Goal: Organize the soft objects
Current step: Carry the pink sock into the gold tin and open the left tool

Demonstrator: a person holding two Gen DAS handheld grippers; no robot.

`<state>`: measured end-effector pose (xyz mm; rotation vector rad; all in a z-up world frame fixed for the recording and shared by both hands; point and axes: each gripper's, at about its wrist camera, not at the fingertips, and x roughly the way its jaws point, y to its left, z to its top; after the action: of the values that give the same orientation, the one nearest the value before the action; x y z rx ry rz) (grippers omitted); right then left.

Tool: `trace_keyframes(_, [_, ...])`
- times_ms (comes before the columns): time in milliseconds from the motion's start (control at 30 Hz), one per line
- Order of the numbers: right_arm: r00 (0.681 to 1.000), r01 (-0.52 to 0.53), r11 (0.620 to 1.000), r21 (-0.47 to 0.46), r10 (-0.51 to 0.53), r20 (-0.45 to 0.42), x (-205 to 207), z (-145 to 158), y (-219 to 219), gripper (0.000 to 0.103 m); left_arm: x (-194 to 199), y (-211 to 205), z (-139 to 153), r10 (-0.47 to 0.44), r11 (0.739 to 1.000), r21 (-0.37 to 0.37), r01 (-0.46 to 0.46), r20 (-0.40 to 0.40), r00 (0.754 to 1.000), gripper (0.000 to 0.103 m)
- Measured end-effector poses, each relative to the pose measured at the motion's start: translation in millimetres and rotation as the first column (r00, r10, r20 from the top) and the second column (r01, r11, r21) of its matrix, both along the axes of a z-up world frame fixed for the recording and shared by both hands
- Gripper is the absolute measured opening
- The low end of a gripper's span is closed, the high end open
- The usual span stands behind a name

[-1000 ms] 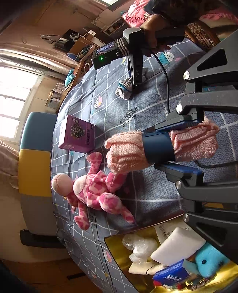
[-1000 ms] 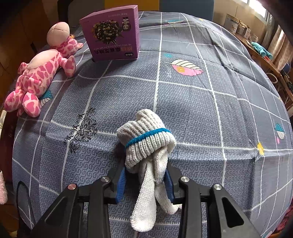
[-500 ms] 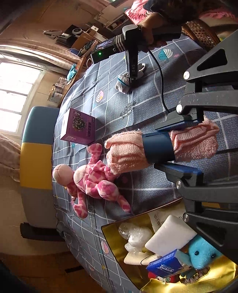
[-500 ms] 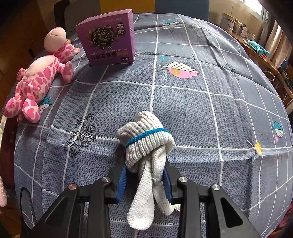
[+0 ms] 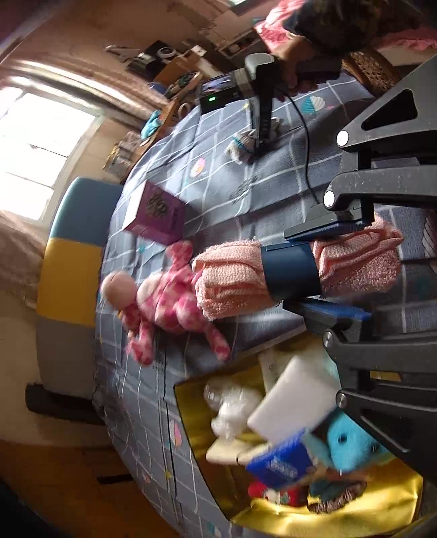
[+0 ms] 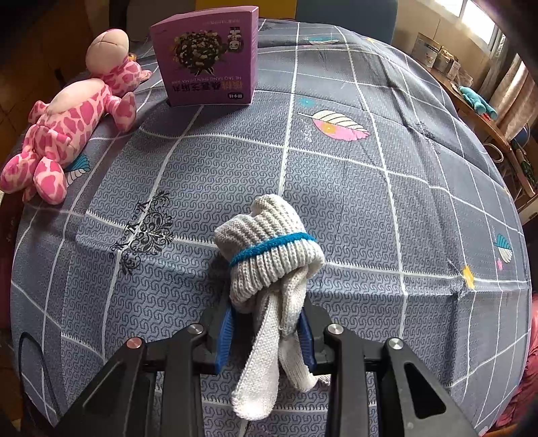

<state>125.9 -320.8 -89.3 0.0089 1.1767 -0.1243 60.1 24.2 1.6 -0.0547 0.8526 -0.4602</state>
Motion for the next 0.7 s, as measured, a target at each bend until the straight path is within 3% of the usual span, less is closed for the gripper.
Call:
trace_keyframes(133, [1.0,-0.003,1.0,-0.007,0.003,0.001,0,-1,0,0.033,5,49,14,0.108,0.993,-0.043,-0.108,-0.001,0.994,0.034])
trace_keyframes(233, [1.0,-0.005,1.0,-0.012,0.005,0.001,-1,-1,1,0.033,5,98,19,0.216,0.974,-0.072,-0.217,-0.019,0.976,0.034])
trace_keyframes(333, [1.0,-0.008,1.0,-0.019,0.008,0.001,-2,0,3,0.033,3,146,13,0.348,0.936,-0.042,-0.349,-0.03,0.937,0.034])
trace_keyframes(467, [1.0,-0.01,1.0,-0.026,0.01,0.001,-2,0,4,0.033,5,191,-16,0.468,0.882,-0.001,-0.471,-0.111,0.877,0.034])
trace_keyframes(533, [1.0,-0.01,1.0,-0.026,0.01,0.001,-2,0,4,0.033,8,199,-34,0.478,0.877,0.038,-0.479,-0.152,0.865,0.034])
trace_keyframes(700, [1.0,-0.012,1.0,-0.029,0.012,0.002,-3,1,4,0.033,31,190,-61,0.44,0.897,0.136,-0.421,-0.166,0.882,0.034])
